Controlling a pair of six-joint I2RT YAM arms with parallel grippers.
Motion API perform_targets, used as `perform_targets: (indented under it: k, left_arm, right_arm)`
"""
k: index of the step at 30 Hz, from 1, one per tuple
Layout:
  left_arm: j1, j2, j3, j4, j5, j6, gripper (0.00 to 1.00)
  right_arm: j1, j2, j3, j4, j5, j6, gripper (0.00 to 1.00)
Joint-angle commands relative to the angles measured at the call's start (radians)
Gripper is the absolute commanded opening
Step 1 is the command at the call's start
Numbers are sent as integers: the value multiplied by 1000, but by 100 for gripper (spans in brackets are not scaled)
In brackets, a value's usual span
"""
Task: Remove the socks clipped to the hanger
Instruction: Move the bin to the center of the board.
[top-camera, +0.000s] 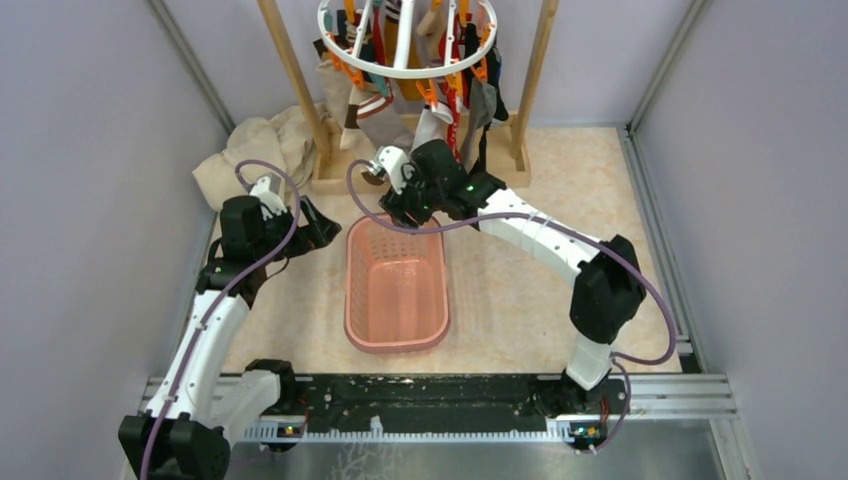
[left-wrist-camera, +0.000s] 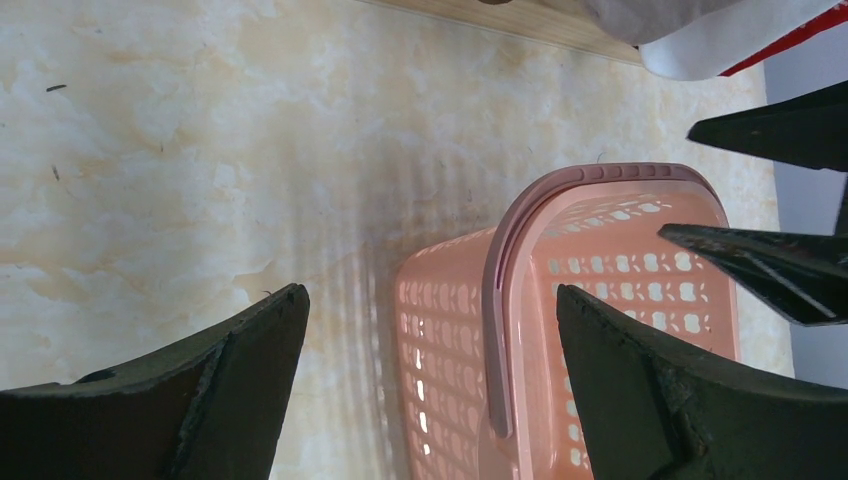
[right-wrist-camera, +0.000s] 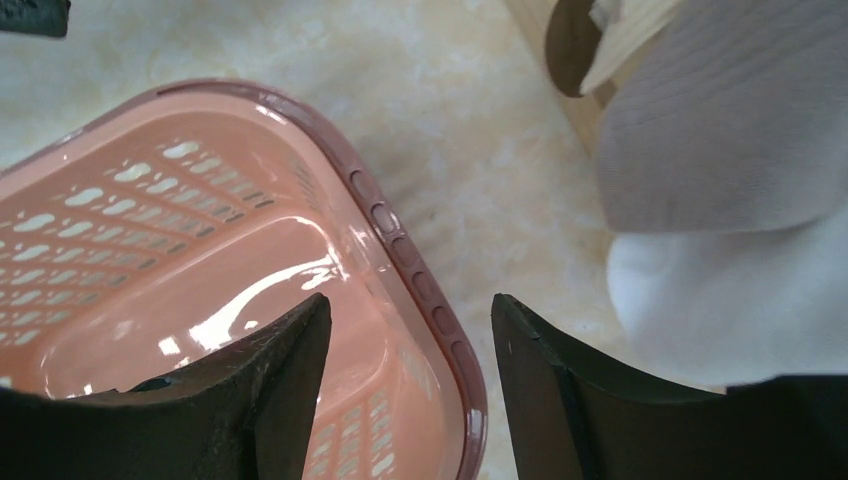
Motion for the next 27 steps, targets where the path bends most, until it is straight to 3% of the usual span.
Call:
perform_targets:
  k: [1,18,21,27]
  left_arm:
    - [-4,-9,29,-5,5,24,99]
    - [-4,-30,26,-8,1,21,99]
    - [-6,-41,18,-14,-6,20,99]
    - [-6,-48,3,-11,-10,17,99]
  right_arm:
    - [2,22,28,-7,-101,-64,61]
    - [2,121,48,27,-66,-48,60]
    - [2,124,40,42,-19,-14,55]
    - [2,46,-53,79,18,23,35]
